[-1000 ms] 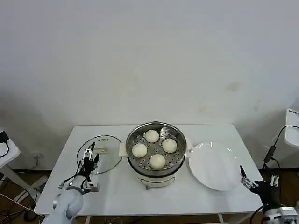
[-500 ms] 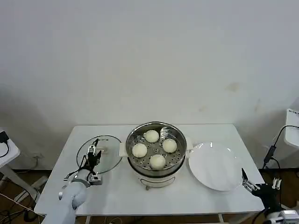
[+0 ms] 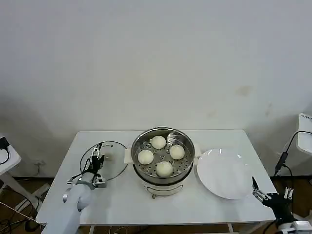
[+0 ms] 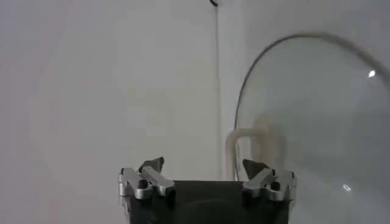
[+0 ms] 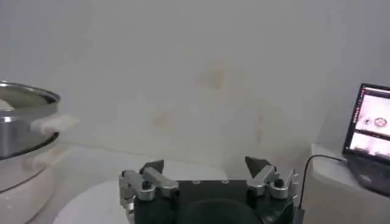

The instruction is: Take steamed baozi put them in steamer then cover it.

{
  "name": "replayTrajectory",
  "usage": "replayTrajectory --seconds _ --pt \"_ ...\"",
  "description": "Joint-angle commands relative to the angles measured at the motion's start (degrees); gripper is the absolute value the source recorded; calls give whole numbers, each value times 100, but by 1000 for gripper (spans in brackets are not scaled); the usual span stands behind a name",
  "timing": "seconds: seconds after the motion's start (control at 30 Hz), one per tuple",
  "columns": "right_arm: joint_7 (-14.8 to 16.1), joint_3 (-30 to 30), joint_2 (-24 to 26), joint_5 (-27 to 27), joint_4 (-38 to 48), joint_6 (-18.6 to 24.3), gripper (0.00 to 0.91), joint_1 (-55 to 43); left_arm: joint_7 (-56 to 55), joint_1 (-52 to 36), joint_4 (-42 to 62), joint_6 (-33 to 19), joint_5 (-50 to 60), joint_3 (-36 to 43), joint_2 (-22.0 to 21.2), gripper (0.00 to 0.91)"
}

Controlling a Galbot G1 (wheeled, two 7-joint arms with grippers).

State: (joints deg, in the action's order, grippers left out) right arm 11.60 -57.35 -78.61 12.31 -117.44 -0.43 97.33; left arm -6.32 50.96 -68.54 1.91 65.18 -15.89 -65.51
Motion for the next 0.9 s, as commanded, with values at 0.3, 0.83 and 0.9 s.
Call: replayTrajectory --seconds 0.3,0.83,0.9 --pt "7 3 -21 13 25 17 907 15 -76 -503 661 14 159 97 -142 81" --pt "5 65 -47 -18 26 -13 907 -58 -80 -465 758 -27 299 60 -220 0" --pt "5 65 -50 -18 25 -2 907 -49 -108 -449 763 -37 327 55 -234 0"
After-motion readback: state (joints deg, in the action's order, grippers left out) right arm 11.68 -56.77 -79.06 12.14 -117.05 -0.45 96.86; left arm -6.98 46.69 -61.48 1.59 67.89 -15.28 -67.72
